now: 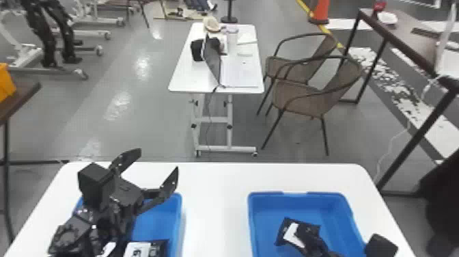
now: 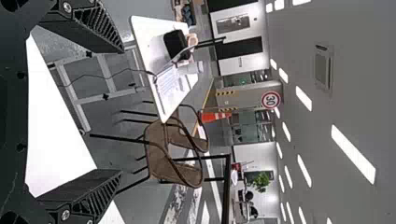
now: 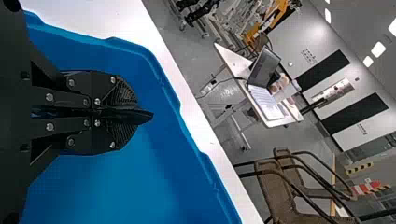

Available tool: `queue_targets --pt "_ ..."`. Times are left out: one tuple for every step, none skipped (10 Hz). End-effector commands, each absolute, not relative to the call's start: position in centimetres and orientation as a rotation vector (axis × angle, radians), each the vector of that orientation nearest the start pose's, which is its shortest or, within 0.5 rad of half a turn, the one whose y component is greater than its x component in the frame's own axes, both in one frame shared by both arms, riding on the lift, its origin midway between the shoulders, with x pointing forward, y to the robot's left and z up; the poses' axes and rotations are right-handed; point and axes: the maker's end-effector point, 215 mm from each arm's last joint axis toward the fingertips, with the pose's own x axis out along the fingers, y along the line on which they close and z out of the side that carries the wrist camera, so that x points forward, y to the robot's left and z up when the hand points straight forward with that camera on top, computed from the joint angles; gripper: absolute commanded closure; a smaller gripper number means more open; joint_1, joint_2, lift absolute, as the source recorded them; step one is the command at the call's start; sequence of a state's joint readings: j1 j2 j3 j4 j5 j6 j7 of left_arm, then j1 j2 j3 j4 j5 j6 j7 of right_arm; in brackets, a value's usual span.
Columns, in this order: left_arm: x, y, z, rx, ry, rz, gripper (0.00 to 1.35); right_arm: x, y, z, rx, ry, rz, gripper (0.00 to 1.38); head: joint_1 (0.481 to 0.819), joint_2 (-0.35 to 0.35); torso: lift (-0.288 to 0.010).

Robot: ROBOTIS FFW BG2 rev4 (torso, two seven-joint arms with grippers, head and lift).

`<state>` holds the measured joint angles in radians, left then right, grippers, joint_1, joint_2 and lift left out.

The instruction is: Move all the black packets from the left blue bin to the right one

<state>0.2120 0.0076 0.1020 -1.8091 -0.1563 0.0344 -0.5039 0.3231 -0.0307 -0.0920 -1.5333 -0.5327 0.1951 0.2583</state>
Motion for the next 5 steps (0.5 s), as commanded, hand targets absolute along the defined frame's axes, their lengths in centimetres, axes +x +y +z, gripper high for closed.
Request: queue_targets --pt "51.6 18.8 -35.3 0.177 0.053 -0.395 0.1 43.4 -21.9 -55.4 0.566 0.454 0.109 1.04 0.695 -0.035 0.0" --pt "51.7 18.9 -35.0 0.184 0.048 -0.394 0.1 43.7 -22.3 -55.2 0.559 0.447 0.107 0.63 0.695 -0.034 0.0" --pt "51.7 19.1 -35.1 0.184 0.062 -0.393 0.11 44.0 -23.1 -54.3 0.528 0.427 0.098 0.29 0.695 -0.037 0.0" --pt "51.5 19.5 -35.4 0.193 0.076 -0.382 0.11 44.1 -24.5 -53.3 0.484 0.402 0.07 0.06 0.695 -0.04 0.0" --pt "51.2 20.2 -35.7 0.2 0.082 -0.374 0.11 44.2 -27.3 -50.8 0.397 0.327 0.034 0.09 0.695 -0.049 0.0"
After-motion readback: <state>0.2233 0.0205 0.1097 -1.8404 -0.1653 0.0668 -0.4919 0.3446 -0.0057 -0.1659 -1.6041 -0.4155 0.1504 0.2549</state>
